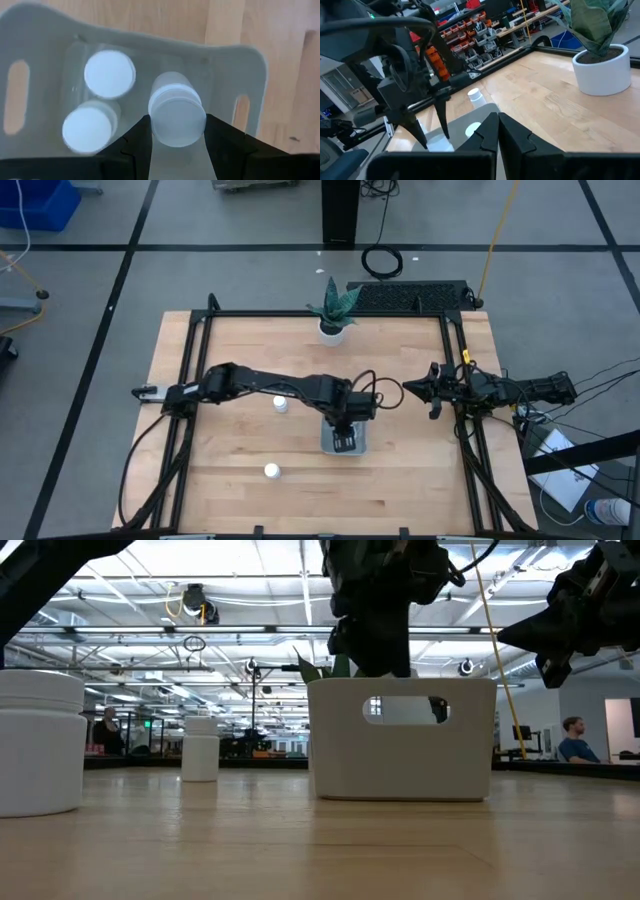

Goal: Pick and place pill bottles into a basket
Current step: Put the white pill bottle into the gray bin

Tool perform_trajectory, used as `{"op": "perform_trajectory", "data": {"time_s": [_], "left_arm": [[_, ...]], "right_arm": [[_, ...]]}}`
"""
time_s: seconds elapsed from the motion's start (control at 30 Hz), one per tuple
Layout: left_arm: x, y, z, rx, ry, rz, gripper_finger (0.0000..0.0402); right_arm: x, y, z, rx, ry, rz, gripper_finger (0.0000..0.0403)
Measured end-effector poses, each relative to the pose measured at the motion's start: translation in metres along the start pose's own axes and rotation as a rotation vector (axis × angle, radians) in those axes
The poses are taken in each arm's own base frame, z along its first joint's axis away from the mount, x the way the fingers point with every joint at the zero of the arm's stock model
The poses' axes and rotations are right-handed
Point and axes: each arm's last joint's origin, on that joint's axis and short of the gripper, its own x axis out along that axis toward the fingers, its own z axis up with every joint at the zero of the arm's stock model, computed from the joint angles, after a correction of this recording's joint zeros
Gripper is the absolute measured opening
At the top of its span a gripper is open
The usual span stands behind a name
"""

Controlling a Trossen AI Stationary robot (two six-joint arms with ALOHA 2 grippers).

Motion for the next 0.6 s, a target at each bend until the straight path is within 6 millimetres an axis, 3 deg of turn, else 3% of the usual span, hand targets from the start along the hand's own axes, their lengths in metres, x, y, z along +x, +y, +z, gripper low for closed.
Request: {"op": "perform_trajectory", "data": {"time_s": [0.27,0.43,0.6], "left_arm": [[0.017,0.003,0.0,-0.009,0.032,0.016,0.0169],[0.018,0.003,0.001,-0.019,0.022,0.013,0.0166],[0.018,0.003,0.002,-0.022,0.01,0.009,0.019]], "right_arm": [[0.0,0.0,0.0,0.0,0.001,-0.001,0.0004],[0.0,0.0,0.0,-0.002,0.005,-0.003,0.0004],[0.0,0.0,0.0,-0.001,0.005,-0.003,0.0004]]}}
